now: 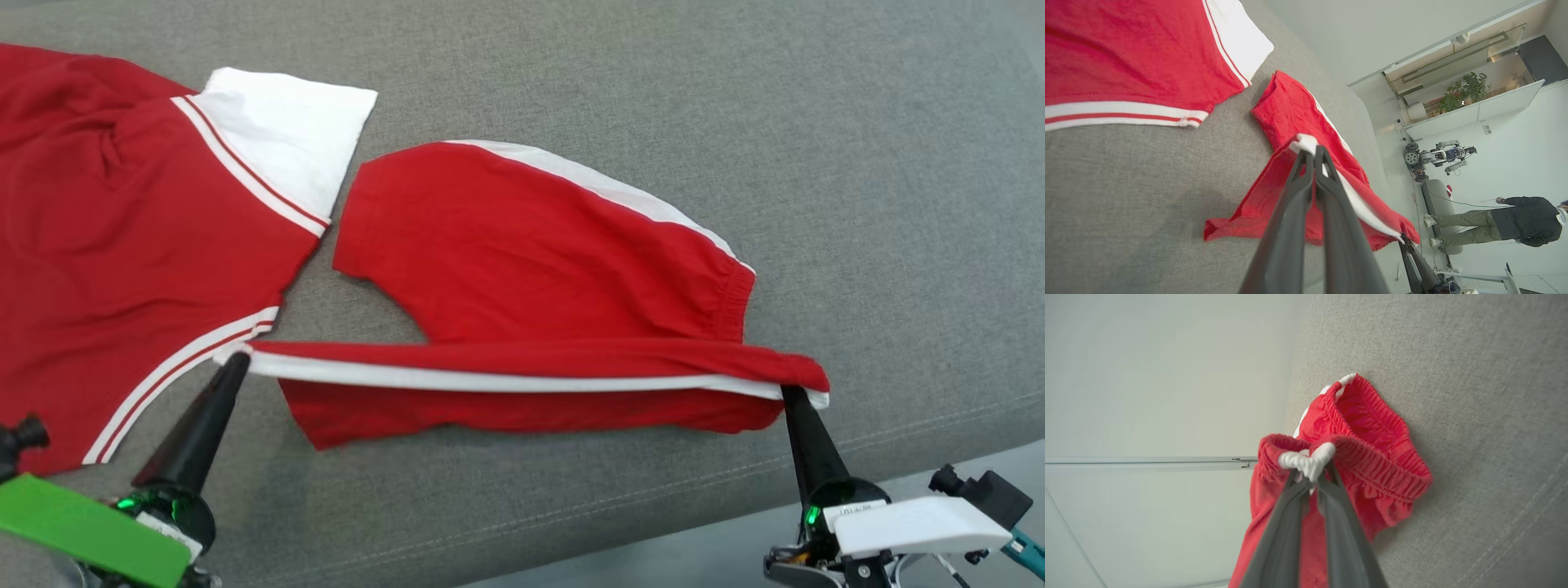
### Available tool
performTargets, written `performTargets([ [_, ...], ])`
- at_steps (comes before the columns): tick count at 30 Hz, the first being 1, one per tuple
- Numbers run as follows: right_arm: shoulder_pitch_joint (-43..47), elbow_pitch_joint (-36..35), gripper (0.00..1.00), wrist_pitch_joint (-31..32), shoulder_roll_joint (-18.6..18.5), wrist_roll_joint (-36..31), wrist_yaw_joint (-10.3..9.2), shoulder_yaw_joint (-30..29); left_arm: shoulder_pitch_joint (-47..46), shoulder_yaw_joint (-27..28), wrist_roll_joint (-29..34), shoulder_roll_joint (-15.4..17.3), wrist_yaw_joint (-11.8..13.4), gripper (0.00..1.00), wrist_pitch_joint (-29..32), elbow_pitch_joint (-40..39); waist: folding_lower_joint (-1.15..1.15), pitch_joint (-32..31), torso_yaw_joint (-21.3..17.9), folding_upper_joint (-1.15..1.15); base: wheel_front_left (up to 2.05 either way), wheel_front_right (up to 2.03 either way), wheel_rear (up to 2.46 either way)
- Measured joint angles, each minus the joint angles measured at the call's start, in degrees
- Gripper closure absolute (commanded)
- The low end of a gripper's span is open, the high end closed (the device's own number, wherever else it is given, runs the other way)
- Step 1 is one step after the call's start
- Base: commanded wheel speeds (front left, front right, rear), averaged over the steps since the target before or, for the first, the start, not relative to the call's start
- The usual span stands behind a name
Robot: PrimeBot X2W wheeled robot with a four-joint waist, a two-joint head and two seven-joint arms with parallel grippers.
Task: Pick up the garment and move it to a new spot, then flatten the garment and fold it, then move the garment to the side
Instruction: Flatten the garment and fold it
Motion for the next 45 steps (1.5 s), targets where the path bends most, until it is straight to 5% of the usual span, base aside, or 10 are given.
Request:
performTargets([
  [11, -10.7, 5.9, 1.0, -0.1, 0.8, 2.2, -0.02, 2.2, -15.2, 0.9, 2.2, 4.6, 0.0, 1.0, 9.0, 6.4, 0.0, 3.8, -3.8, 0.0, 0.0, 0.0, 0.0],
  [22, -18.4, 10.8, 1.0, -0.2, 0.9, 5.0, -0.1, 3.5, -28.7, -2.4, 3.5, 5.2, 0.0, 1.0, 18.0, 16.7, 0.0, 5.3, -8.3, 0.0, 0.0, 0.0, 0.0],
  [44, -26.4, 18.5, 1.0, -1.0, 0.8, 10.4, -0.53, 5.8, -47.4, -8.3, 14.2, -4.7, 0.0, 0.97, 27.8, 38.5, 0.0, 6.3, -10.4, 0.0, 0.0, 0.0, 0.0],
  [45, -26.7, 18.9, 0.82, -1.0, 0.9, 10.4, -0.54, 5.4, -48.0, -8.6, 14.7, -5.1, 0.0, 0.84, 28.1, 39.3, 0.0, 6.3, -10.5, 0.0, 0.0, 0.0, 0.0],
])
